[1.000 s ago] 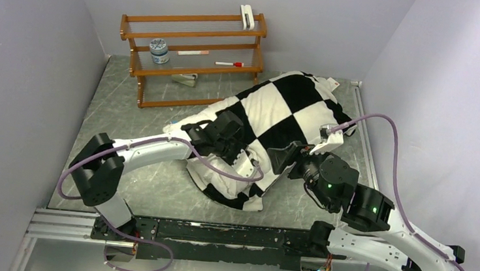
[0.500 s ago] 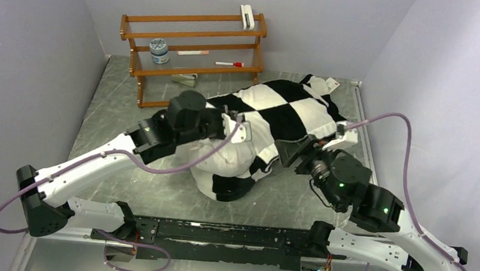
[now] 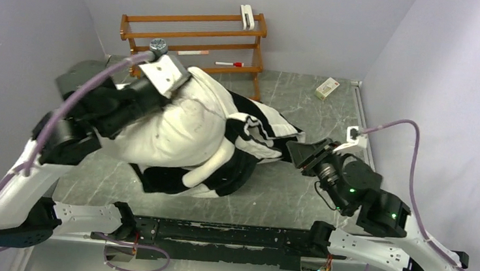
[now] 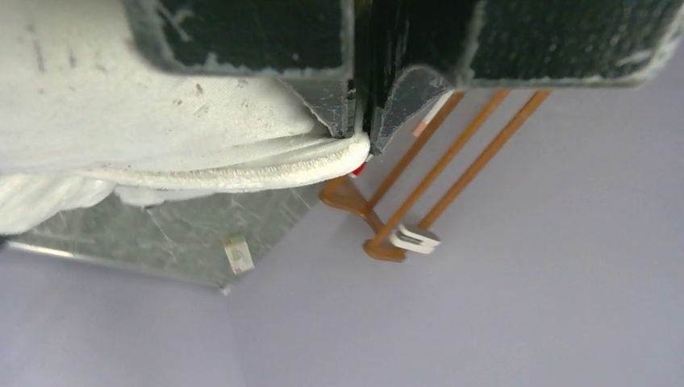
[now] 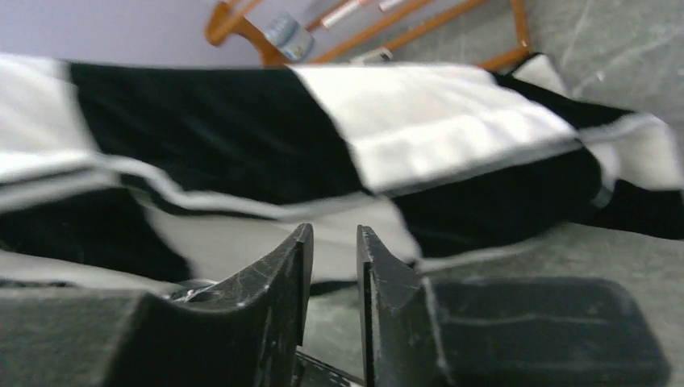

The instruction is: Put the pillow into the pillowcase

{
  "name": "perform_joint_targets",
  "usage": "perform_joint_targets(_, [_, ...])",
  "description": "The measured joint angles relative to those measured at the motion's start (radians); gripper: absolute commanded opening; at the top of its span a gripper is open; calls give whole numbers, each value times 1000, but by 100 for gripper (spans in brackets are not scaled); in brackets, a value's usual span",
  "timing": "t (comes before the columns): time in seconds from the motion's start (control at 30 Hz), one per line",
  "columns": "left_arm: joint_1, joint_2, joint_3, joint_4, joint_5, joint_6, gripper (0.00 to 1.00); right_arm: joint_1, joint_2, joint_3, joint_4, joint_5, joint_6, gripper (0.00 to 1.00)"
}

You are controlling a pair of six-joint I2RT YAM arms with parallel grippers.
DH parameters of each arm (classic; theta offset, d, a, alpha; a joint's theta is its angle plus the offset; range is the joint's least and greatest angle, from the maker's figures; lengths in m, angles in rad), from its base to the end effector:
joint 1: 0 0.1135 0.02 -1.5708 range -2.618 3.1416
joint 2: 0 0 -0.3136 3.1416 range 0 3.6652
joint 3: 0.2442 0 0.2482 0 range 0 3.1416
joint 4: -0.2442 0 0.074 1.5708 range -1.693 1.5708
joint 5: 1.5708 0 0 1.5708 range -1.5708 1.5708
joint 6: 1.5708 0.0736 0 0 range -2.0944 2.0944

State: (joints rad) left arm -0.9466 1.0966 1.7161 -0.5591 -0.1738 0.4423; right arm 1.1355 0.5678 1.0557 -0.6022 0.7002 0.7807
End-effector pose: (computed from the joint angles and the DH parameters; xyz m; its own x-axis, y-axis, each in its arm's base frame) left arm 0.1180 -0.1421 0.5900 0.3308 0.2621 -0.9066 0.6160 0.6678 0.4178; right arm 0.0724 0.0432 0.4332 -0.3322 0.5620 -0.7575 -0.2670 0.7142 0.6470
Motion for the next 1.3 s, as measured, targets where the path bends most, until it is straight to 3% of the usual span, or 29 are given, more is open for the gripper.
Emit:
perform_joint_targets(0.2, [0, -30, 142, -81, -141, -48, 5, 0, 56, -175, 23, -53, 51, 28])
perform_joint_targets(0.37, [1, -3, 274, -145, -245, -66, 5, 0, 240, -260, 211, -159, 53, 31])
perform_joint_targets(0.53, [9, 29, 393, -216, -290, -101, 5, -18, 524, -213, 480, -249, 45, 31])
perform_joint_targets(0.7, [16, 23, 437, -268, -261, -168, 5, -79, 796, -9, 633, -392, 50, 34])
perform_joint_targets(0.8, [16, -26, 381, -258, -207, -225, 5, -100, 878, 77, 713, -462, 58, 34])
perform_joint_targets(1.03, [23, -221, 77, -106, -45, -352, 5, -109, 1041, 219, 737, -559, 79, 34])
perform_joint_targets(1.3, [31, -214, -39, 1, 72, -478, 5, -111, 1258, 399, 774, -792, 138, 38])
